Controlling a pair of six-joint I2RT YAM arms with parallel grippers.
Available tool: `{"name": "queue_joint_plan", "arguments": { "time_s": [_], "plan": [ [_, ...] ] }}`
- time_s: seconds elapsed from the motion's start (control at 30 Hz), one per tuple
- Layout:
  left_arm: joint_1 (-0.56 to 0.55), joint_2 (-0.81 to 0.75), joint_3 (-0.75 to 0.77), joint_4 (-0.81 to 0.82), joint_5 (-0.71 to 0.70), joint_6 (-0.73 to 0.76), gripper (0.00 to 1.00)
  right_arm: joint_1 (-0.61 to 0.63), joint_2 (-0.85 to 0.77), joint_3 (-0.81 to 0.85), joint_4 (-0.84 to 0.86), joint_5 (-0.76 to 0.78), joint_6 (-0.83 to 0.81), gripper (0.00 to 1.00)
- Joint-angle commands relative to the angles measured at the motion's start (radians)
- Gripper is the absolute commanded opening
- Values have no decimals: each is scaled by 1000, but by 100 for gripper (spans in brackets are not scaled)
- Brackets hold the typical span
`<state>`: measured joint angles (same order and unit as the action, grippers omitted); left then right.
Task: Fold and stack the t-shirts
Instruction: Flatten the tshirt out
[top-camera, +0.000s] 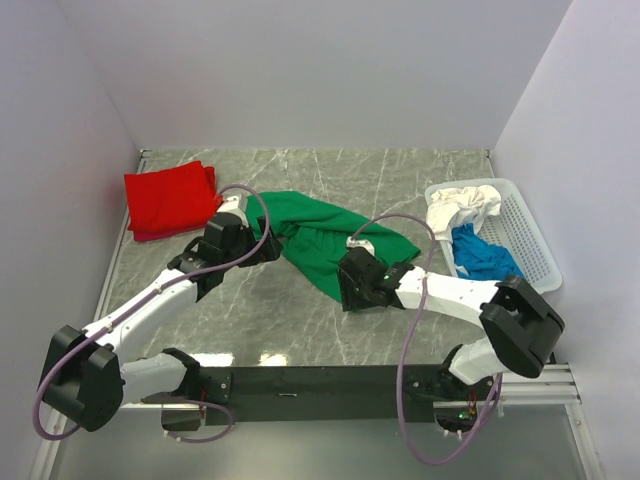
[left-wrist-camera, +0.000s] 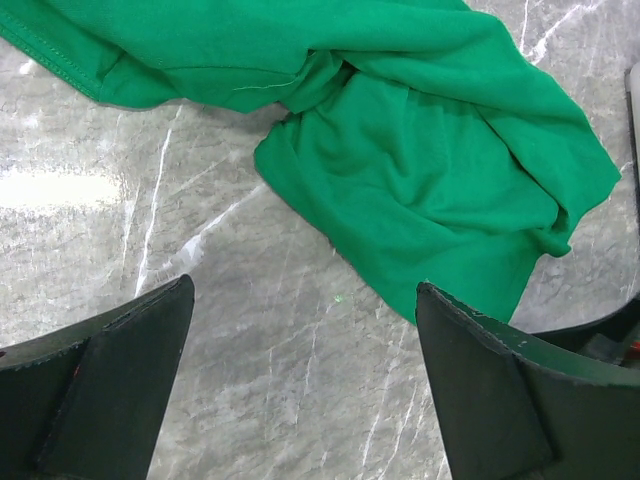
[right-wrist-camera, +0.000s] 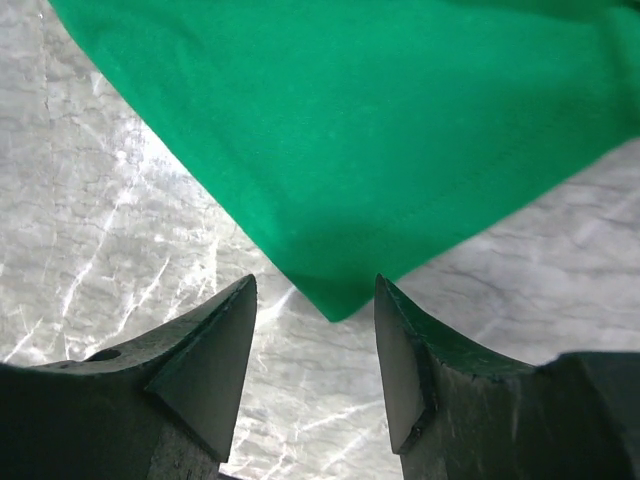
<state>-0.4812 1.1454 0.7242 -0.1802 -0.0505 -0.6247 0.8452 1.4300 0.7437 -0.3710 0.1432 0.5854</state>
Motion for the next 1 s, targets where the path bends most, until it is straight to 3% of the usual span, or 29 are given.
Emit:
{"name": "queue_joint_plan", "arguments": {
  "time_s": [0.0, 0.2, 0.3, 0.33, 0.43, 0.73, 0.97],
  "plan": [
    [-4, -6, 43, 21, -8, 6, 99, 14, 47, -7, 55, -4, 17, 57],
    [-4, -23, 47, -1, -26, 13, 99, 15, 83, -4, 24, 21, 30, 54],
    [-4, -36, 47, -8, -34, 16, 99, 15, 76, -4, 9, 27, 27, 36],
    [-4, -41, 47, -11, -40, 17, 99, 15, 73, -1, -5, 29, 22, 19],
    [-4, -47, 47, -13, -49, 20, 99, 15, 44, 46, -58, 55, -2, 0],
    [-4, -1, 55, 42, -51, 13, 99, 15, -267, 491, -458, 328, -99, 0],
    [-4, 82, 70, 94, -35, 11, 99, 15, -434, 623, -626, 441, -92, 0]
  ]
}}
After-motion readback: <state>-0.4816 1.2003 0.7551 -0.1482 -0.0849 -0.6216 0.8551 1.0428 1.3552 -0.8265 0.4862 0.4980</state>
